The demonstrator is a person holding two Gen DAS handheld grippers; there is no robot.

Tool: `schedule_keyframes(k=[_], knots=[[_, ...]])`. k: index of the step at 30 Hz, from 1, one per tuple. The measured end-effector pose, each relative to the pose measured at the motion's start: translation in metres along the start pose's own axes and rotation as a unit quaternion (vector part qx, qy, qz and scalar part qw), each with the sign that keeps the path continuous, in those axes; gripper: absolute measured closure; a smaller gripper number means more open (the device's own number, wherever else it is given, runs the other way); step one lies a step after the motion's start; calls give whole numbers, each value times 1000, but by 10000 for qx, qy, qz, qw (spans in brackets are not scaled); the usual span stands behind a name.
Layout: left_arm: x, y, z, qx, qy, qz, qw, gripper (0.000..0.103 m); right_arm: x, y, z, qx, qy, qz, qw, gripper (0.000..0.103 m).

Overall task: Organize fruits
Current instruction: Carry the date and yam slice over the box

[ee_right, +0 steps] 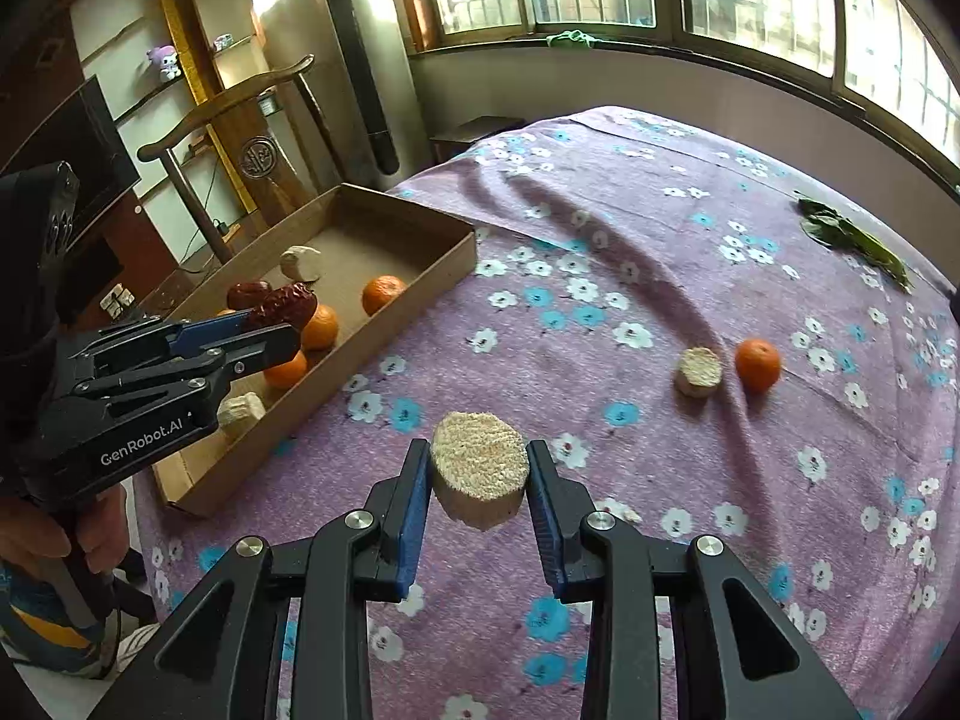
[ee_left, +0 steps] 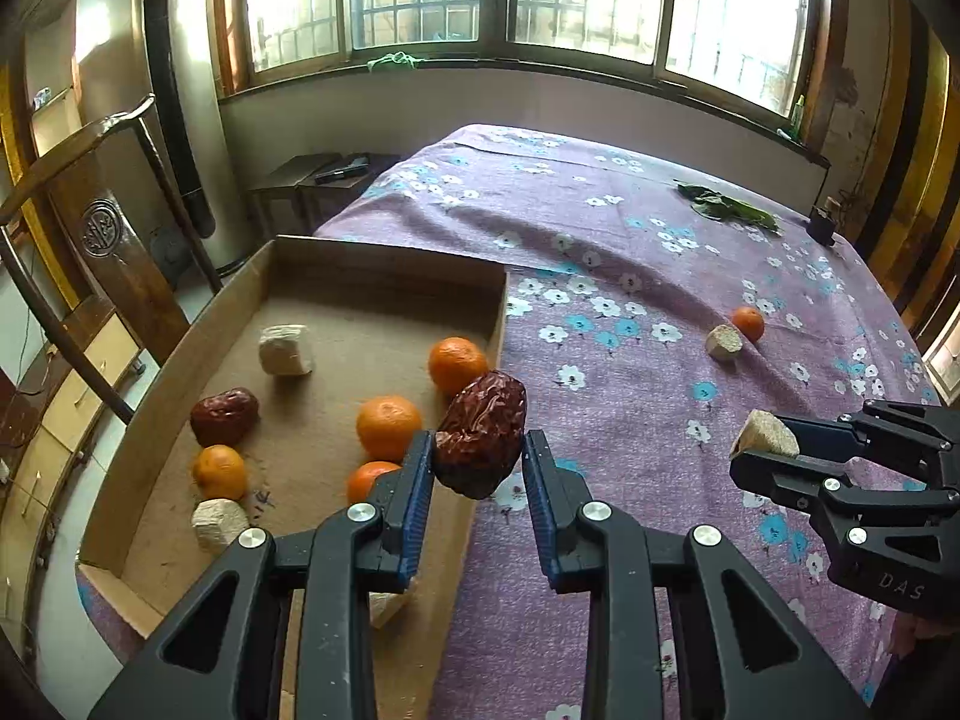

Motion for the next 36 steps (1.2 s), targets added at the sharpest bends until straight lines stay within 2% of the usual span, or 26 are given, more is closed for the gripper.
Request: schedule_keyframes(k=[9,17,20,25,30,31,33,36], knots=[[-5,45,11,267,10,-341,9991,74,-33,43,-21,430,168,-237,9986,69],[-19,71,18,533,188,-384,9977,74,-52,42,-16,410,410,-245,9980,68],[-22,71,19,545,214,-341,9977,74,-65,39,-13,427,569,-170,9973,63],[-24,72,18,548,235,-313,9977,74,-91,48,-15,640,803,-303,9943,57],[-28,78,17,589,279,-355,9972,74,-123,46,-25,733,978,-245,9922,57],[-29,79,17,597,297,-358,9971,74,-128,45,-25,732,1047,-250,9915,60],[-31,81,17,623,325,-367,9968,74,-128,48,-24,805,1048,-316,9907,67],[-35,85,16,685,352,-384,9963,74,-118,46,-23,809,1009,-313,9911,67]])
Point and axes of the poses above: each gripper's, at about its wrist camera, not at the fingertips, and x roughly against the way its jaws point, y to its left, z to its underside, the point moved 1 cm from there along -x, roughly the way its jaws point, and after that the axes turned 12 degrees about -z, right-handed, at the moved point
